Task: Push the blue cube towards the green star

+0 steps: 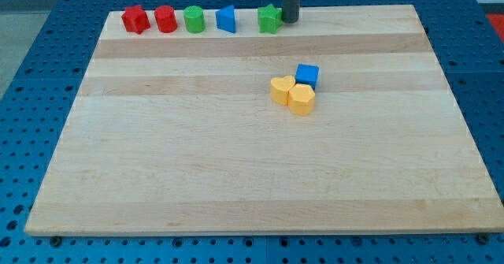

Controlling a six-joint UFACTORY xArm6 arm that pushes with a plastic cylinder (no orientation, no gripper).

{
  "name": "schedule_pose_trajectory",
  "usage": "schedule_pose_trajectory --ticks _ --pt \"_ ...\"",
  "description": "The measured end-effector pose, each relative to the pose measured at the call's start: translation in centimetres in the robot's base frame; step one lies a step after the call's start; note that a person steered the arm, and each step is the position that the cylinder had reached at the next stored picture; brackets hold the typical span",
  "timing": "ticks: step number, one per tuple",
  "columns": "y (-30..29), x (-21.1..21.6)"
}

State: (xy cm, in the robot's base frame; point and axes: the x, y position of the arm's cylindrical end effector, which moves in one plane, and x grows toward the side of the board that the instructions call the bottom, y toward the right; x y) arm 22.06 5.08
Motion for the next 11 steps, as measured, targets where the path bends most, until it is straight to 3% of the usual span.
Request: schedule_pose_trajectory --ticks 2,3,7,9,11 --pt "-1.1 0.0" --pt "1.1 0.3" --pt "7.2 12.3" --pt "7.4 20.0" --pt "3.2 20.6"
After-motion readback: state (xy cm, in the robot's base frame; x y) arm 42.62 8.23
